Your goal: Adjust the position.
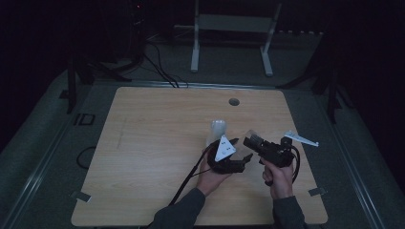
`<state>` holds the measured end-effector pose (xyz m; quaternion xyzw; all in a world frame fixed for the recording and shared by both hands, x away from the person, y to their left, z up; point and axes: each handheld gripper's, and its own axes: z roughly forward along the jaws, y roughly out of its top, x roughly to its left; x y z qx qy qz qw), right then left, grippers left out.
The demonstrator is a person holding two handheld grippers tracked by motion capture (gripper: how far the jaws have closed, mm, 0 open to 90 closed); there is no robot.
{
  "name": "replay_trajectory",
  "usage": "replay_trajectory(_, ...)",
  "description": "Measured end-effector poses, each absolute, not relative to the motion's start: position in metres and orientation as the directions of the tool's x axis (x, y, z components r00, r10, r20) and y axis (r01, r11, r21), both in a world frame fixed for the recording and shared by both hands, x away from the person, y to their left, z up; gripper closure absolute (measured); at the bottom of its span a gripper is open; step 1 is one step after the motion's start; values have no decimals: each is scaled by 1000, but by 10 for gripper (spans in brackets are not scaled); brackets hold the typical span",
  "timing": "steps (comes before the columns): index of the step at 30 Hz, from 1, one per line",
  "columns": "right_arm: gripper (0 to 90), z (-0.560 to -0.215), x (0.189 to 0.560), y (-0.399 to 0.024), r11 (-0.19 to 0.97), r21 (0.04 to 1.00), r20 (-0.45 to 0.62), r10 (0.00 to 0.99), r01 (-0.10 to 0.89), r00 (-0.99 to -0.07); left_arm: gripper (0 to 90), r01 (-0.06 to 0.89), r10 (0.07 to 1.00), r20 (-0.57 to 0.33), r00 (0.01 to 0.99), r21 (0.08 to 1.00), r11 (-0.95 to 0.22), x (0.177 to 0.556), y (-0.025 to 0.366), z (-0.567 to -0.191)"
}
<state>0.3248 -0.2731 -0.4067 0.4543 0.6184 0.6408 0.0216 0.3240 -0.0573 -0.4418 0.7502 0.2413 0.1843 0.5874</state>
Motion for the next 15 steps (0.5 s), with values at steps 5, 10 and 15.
replay_trajectory(5,409,-407,325,-274,-238,813,557,588,532,-587,284,140,579,-1,815,971,-195,323,-58,-441)
replay_trajectory(10,419,-407,325,-274,-242,811,559,585,532,-588,284,138,582,-1,814,972,-192,323,-58,-442)
replay_trajectory(15,420,-408,325,-275,-244,809,563,582,534,-587,285,137,582,1,813,971,-194,322,-58,-441)
